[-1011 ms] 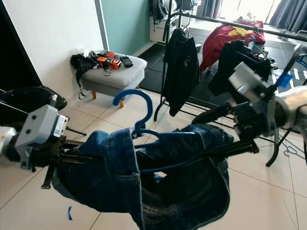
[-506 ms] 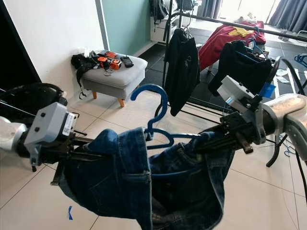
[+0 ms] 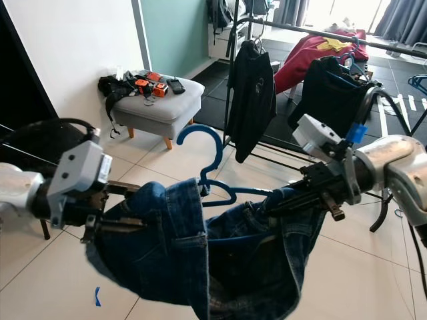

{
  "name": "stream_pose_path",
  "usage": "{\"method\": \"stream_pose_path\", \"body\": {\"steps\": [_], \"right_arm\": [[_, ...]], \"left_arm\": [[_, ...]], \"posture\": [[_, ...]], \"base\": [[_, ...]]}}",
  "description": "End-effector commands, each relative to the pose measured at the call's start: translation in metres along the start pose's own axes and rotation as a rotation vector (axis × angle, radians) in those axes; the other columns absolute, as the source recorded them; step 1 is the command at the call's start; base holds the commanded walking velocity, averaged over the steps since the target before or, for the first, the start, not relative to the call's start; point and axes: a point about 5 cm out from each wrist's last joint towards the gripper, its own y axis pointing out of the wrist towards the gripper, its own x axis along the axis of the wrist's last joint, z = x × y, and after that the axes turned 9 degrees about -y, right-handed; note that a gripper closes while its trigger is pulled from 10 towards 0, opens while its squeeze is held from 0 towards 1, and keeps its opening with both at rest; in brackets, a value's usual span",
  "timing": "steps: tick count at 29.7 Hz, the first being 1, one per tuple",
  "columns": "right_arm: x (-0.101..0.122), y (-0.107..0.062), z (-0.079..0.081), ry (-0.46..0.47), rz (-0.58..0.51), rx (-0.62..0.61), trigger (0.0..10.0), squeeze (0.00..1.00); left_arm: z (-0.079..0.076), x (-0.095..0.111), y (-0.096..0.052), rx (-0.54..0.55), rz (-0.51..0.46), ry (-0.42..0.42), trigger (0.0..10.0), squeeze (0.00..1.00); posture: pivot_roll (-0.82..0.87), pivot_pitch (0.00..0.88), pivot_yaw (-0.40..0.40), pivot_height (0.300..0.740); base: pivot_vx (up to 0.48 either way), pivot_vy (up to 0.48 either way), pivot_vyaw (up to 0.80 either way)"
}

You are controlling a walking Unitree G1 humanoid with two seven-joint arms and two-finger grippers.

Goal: Hang hanger

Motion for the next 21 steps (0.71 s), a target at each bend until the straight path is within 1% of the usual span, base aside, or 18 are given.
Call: {"method": "stream_pose_path", "body": {"steps": [1,2,3,4,6,7,10,11,14,15,16,17,20,21], "right_arm": [[0.001,-0.002,-0.002,-0.009,-0.007,-0.033,0.0,0.00],[-0.003,0.000,-0.003,0.003,-0.005,-0.069,0.0,0.00],[-0.003,0.000,-0.003,0.003,-0.005,-0.069,0.0,0.00],[-0.008,0.002,-0.004,0.024,-0.010,-0.108,0.0,0.00],[-0.008,0.002,-0.004,0.024,-0.010,-0.108,0.0,0.00],[-0.012,0.003,-0.004,0.048,-0.016,-0.152,0.0,0.00],[-0.012,0.003,-0.004,0.048,-0.016,-0.152,0.0,0.00],[-0.018,0.002,-0.004,0.074,-0.018,-0.198,0.0,0.00],[-0.018,0.002,-0.004,0.074,-0.018,-0.198,0.0,0.00],[-0.028,0.003,-0.007,0.115,-0.007,-0.274,0.0,0.00],[-0.028,0.003,-0.007,0.115,-0.007,-0.274,0.0,0.00],[-0.043,0.007,-0.009,0.168,0.014,-0.358,0.0,0.00],[-0.043,0.007,-0.009,0.168,0.014,-0.358,0.0,0.00],[-0.055,0.013,-0.010,0.207,0.039,-0.423,0.0,0.00]], "left_arm": [[0.003,-0.009,-0.004,0.035,0.054,-0.036,10.0,1.00],[0.005,-0.017,-0.010,0.080,0.051,-0.080,10.0,1.00],[0.005,-0.017,-0.010,0.080,0.051,-0.080,10.0,1.00],[0.003,-0.021,-0.019,0.114,0.016,-0.138,10.0,1.00],[0.003,-0.021,-0.019,0.114,0.016,-0.138,10.0,1.00],[0.001,-0.027,-0.029,0.155,-0.008,-0.189,10.0,1.00],[0.001,-0.027,-0.029,0.155,-0.008,-0.189,10.0,1.00],[0.000,-0.034,-0.042,0.219,-0.025,-0.230,10.0,1.00],[0.000,-0.034,-0.042,0.219,-0.025,-0.230,10.0,1.00],[0.006,-0.050,-0.060,0.370,-0.026,-0.271,10.0,1.00],[0.006,-0.050,-0.060,0.370,-0.026,-0.271,10.0,1.00],[0.018,-0.075,-0.079,0.646,-0.033,-0.334,10.0,1.00],[0.018,-0.075,-0.079,0.646,-0.033,-0.334,10.0,1.00],[0.023,-0.096,-0.089,0.864,-0.040,-0.404,10.0,0.00]], "posture": [[-0.08,0.029,-0.052,0.740],[-0.08,0.033,-0.050,0.740],[-0.08,0.033,-0.050,0.740],[-0.09,0.035,-0.049,0.740],[-0.09,0.035,-0.049,0.740],[-0.08,0.038,-0.049,0.740],[-0.08,0.038,-0.049,0.740],[-0.08,0.042,-0.049,0.740],[-0.08,0.042,-0.049,0.740],[-0.08,0.047,-0.047,0.740],[-0.08,0.047,-0.047,0.740],[-0.08,0.053,-0.046,0.740],[-0.08,0.053,-0.046,0.740],[-0.08,0.053,-0.046,0.740]], "base": [[0.000,0.000,0.00],[0.000,0.000,0.00],[0.000,0.000,0.00],[0.000,0.000,0.00],[0.000,0.000,0.00],[0.000,0.000,0.00],[0.000,0.000,0.00],[0.000,0.000,0.00],[0.000,0.000,0.00],[0.000,0.000,0.00],[0.000,0.000,0.00],[0.000,0.000,0.00],[0.000,0.000,0.00],[0.000,0.000,0.00]]}}
